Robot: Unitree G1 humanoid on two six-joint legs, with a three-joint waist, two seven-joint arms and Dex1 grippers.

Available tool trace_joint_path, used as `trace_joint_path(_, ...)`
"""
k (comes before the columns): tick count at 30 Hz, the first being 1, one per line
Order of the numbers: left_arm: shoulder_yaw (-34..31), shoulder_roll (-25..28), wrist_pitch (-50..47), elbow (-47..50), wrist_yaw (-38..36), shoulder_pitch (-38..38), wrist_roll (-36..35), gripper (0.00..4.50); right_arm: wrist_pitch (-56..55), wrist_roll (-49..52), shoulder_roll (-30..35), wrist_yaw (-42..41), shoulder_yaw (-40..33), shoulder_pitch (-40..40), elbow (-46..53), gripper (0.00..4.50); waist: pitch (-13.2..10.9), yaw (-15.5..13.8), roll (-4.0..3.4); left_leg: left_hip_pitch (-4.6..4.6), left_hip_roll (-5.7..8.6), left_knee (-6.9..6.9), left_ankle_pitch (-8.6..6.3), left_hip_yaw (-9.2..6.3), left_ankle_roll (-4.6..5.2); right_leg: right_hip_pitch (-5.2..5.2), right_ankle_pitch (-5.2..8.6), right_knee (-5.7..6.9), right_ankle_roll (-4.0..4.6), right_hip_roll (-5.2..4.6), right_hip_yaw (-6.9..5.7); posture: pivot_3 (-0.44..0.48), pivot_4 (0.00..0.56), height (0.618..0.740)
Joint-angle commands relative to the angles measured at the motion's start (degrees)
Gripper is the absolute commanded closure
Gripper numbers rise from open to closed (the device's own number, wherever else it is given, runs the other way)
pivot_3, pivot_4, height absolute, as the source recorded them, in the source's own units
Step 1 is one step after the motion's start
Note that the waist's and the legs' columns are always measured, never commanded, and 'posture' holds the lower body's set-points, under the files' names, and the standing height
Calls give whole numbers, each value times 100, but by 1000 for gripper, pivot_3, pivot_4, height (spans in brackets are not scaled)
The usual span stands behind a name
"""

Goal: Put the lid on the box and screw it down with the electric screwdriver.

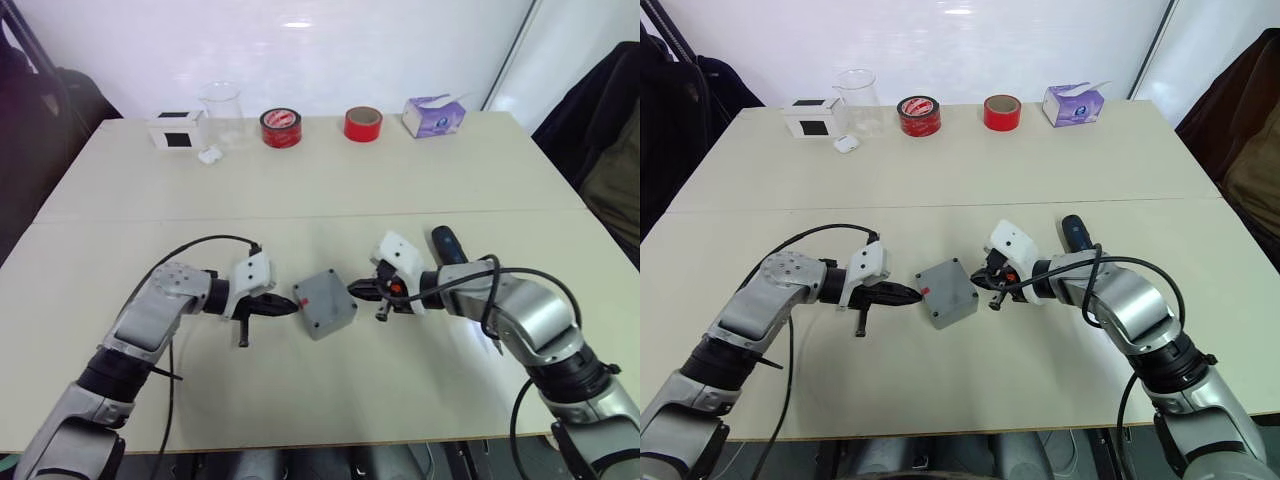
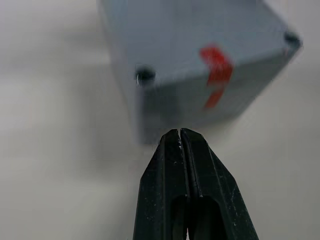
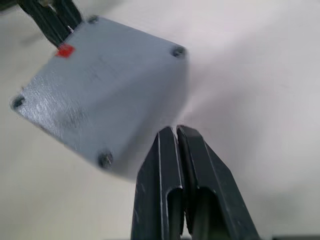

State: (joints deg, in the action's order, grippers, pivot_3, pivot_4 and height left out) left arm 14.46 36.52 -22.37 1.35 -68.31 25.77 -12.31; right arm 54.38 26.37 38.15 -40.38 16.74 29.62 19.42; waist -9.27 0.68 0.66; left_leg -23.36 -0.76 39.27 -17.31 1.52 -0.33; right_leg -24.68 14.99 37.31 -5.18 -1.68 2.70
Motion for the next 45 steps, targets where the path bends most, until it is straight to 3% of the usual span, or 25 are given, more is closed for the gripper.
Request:
trace_joint_path(1,-13,-151,64,172,168,232,30,4500,-134,-61,-160,-53,-12,4,32,4425,0,2,0,0,-1,0,0,0,0,0,0,0,0,2,0,0,150,740)
trace_joint_path(10,53,-302,56,79,144,432,71,4500,138,-23,-196,-146,-90,-75,262,4425,0,3,0,1,-1,0,0,-1,0,0,0,0,0,2,0,0,150,740)
trace_joint_path(18,-7,-120,-84,311,68,338,28,4500,273,-115,-138,-38,-231,-146,456,4425,0,4,0,1,-1,0,0,-1,0,0,0,0,0,2,0,0,150,740)
trace_joint_path(25,-681,457,-616,1114,-29,120,-586,4500,12,89,83,184,-1621,-698,1087,4425,0,-8,0,1,-2,-1,0,-1,0,0,0,1,0,0,1,0,150,740)
trace_joint_path(31,-1096,372,-1275,1720,183,466,-1350,4500,-242,-64,230,299,-2044,-1345,1012,2207,0,2,1,5,0,0,0,-2,-1,8,0,0,0,0,1,0,150,740)
trace_joint_path(36,-1038,213,-1492,1898,343,805,-1653,4500,-550,-99,-33,357,-2004,-1617,547,392,1,24,0,8,2,1,0,-1,-1,9,0,4,-1,4,3,0,150,740)
trace_joint_path(45,-916,243,-1507,1941,399,903,-1708,4500,-908,-332,-141,352,-1811,-1599,-114,392,1,12,-2,15,-2,0,1,4,-1,9,1,7,0,13,11,0,150,740)
